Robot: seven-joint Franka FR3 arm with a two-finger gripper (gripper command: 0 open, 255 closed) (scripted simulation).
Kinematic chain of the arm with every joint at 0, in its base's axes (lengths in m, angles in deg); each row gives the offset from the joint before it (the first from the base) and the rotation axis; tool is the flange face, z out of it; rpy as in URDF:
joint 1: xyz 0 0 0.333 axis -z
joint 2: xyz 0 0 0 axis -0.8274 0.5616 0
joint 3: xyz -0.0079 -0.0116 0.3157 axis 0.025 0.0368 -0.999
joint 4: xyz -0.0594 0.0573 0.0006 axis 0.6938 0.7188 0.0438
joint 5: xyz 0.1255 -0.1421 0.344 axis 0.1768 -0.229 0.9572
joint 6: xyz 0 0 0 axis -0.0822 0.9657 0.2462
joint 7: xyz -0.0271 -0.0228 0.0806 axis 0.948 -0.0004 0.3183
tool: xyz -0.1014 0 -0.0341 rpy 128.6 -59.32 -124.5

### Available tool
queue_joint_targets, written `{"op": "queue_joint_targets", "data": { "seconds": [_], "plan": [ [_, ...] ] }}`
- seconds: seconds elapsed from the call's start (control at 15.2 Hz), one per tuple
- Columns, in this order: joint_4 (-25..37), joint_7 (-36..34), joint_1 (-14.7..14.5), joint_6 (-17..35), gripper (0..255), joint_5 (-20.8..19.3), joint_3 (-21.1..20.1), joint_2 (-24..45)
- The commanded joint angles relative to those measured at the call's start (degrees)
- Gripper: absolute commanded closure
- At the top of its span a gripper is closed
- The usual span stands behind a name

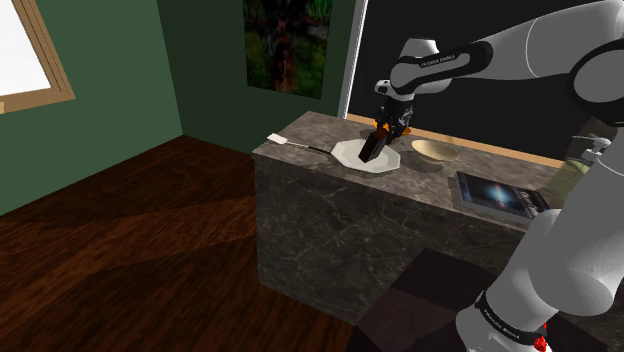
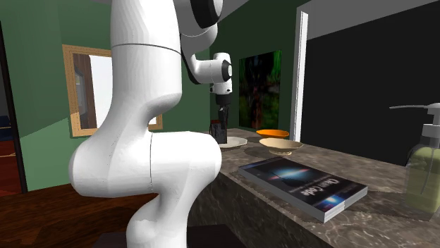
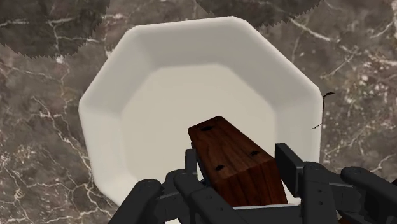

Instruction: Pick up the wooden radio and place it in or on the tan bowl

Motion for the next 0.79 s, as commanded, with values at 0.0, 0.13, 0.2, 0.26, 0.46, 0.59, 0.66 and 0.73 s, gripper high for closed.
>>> {"op": "queue_joint_targets", "data": {
  "seconds": [0.0, 0.13, 0.2, 0.26, 0.46, 0.59, 0.66, 0.73],
  "plan": [
    [0.6, -0.1, 0.0, -0.7, 255, -0.1, 0.0, -0.2],
    [1.7, -0.2, -0.1, -2.2, 255, -0.3, -0.1, -0.6],
    [2.3, -0.3, -0.1, -3.0, 255, -0.4, -0.1, -0.8],
    [2.9, -0.3, -0.1, -3.7, 255, -0.5, -0.1, -0.9],
    [4.9, -0.4, -0.1, -6.0, 255, -0.7, -0.2, -1.3],
    [6.2, -0.5, -0.2, -7.5, 255, -0.8, -0.2, -1.5],
    [6.9, -0.5, -0.2, -8.3, 255, -0.8, -0.2, -1.6],
    [7.6, -0.5, -0.2, -9.0, 255, -0.8, -0.2, -1.6]
  ]
}}
